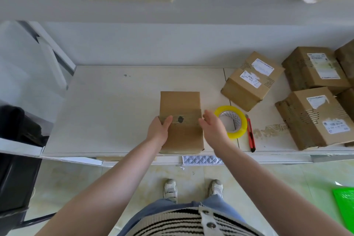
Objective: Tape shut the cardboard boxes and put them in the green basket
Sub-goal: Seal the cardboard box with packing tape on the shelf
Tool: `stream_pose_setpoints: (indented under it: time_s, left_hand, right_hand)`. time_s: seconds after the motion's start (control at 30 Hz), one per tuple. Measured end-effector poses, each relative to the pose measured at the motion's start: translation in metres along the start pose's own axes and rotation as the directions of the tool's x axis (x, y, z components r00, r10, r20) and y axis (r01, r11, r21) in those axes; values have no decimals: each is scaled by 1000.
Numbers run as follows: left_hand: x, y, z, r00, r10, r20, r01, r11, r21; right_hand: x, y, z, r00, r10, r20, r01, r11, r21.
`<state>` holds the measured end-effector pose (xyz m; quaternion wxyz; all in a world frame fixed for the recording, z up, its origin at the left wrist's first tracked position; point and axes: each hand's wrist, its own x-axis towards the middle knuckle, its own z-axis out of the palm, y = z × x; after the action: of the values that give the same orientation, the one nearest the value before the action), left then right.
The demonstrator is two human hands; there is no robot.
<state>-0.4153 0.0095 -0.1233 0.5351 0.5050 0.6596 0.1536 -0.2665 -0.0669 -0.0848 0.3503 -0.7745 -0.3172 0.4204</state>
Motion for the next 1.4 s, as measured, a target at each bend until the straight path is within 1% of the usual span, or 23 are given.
stream_pose_setpoints:
  time_s: [0.17,0.37,0.43,0.47,0.5,0.53,0.6,0.63,0.7,0.8,0.9,0.93,0.97,1.03,1.1,1.13,1.17,1.2,1.23,1.27,1.3,1.33,1.4]
  left_hand:
    - [4,0,-4,999,10,46,-14,997,78]
    - [7,-6,-8,993,61,98,-74,987,139]
    - [9,-6,-9,990,64,124,-94,964,250]
    - [10,-6,-8,991,70,111,-106,929,355]
    - [10,-5,-7,990,119,72,-139,860,491]
    - [10,-2,-3,972,232,27,-199,760,619]
    - [11,8,10,867,498,24,-344,562,752]
    - [12,14,18,829,558,50,-387,506,771]
    - [17,23,32,830,549,94,-391,455,800]
    - [25,18,41,839,537,87,-328,371,869]
    - [27,17,42,851,518,88,-313,365,877]
    - [28,18,42,853,513,95,-314,359,879]
    - [28,19,40,853,511,103,-319,357,878]
    - [30,18,29,843,528,106,-366,418,831]
    - [33,18,13,853,512,102,-444,608,658]
    - [33,19,5,875,472,111,-460,735,498]
    - [30,21,-2,900,412,142,-436,855,282]
    - [24,24,-7,916,346,202,-357,934,17]
    - [18,28,-11,913,289,288,-220,943,-250]
    - [12,31,-14,885,246,396,-56,900,-433]
    - [6,32,-17,854,215,473,70,854,-515]
    - [3,32,-19,844,184,503,136,834,-535]
    - [0,36,-22,862,126,491,178,832,-525]
  right_hand:
    - [8,-3,28,987,32,-157,-40,998,-45]
    - [30,7,34,987,63,-146,-79,992,-101]
    - [31,10,36,990,76,-123,-93,987,-134]
    - [31,13,36,991,70,-110,-86,986,-142]
    - [30,15,36,993,55,-102,-70,986,-149]
    - [30,18,36,994,38,-99,-53,987,-154]
    - [29,20,34,994,7,-106,-24,987,-161]
    - [30,20,34,994,-4,-111,-14,986,-166]
    - [31,21,34,993,-18,-116,-2,985,-175]
    - [31,21,34,992,-24,-122,3,985,-172]
    - [30,16,33,994,-17,-111,-1,987,-158]
    - [29,14,32,996,-5,-90,-7,991,-133]
    - [28,14,30,998,17,-63,-21,999,-51]
    - [18,10,20,999,42,34,-48,976,215]
    - [12,7,8,995,-7,100,-31,928,372]
    - [11,3,3,992,-44,115,-2,926,377]
    - [11,-2,0,990,-95,104,54,939,338]
    - [10,-8,0,987,-147,64,124,955,270]
    - [10,-14,0,983,-184,7,179,962,206]
    - [12,-20,1,979,-200,-47,205,966,160]
    - [13,-24,3,977,-196,-83,206,970,132]
    - [16,-27,4,979,-184,-92,193,976,100]
    - [22,-27,9,992,-122,-32,122,992,12]
